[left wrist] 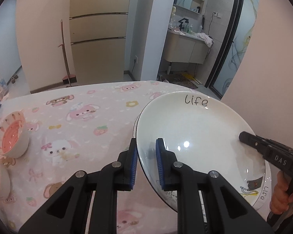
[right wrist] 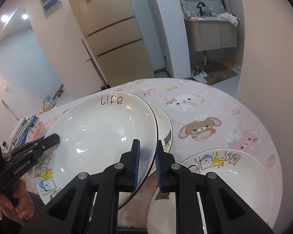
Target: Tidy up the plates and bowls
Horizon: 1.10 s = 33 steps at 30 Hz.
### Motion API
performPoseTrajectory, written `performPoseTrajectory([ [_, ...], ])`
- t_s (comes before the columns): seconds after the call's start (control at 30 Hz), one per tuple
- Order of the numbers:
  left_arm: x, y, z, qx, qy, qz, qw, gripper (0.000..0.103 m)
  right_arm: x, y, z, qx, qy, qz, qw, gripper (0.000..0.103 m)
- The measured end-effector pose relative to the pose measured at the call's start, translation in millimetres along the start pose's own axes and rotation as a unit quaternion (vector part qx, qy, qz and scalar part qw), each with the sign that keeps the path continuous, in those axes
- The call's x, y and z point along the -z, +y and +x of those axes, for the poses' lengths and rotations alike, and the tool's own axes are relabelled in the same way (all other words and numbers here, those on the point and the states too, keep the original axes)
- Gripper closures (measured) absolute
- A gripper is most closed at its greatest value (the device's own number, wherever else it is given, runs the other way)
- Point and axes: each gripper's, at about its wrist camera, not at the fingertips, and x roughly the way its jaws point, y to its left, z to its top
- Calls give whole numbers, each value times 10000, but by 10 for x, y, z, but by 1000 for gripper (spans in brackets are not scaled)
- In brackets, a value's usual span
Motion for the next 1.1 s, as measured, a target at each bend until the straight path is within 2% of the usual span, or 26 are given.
performPoseTrajectory([
  [0.1, -45, -41, 99, -165, -28, 154, 9997, 87, -30, -47, 93, -20, 50, 35, 10000, 86],
  [0.37, -43, 16, 435, -133, 166, 162, 9996, 87, -84, -129, 340, 113, 217, 22, 9997, 87],
  [0.53, 50, 2, 619, -206, 343, 220, 9990, 87, -39, -123, 525, 367, 258, -180, 9988, 86],
  [0.87, 112, 33, 705, -354, 268, 391, 9982, 87, -1, -113, 615, 362, 388, -235, 9983, 86],
  [1.0, 141, 9, 753, -399, 354, 495, 9973, 87, 9, -80, 611, 530, 339, -340, 9974, 86],
  [1.1, 169, -74, 755, -539, 271, 728, 9955, 87, 17, -65, 617, 686, 306, -424, 9963, 86],
])
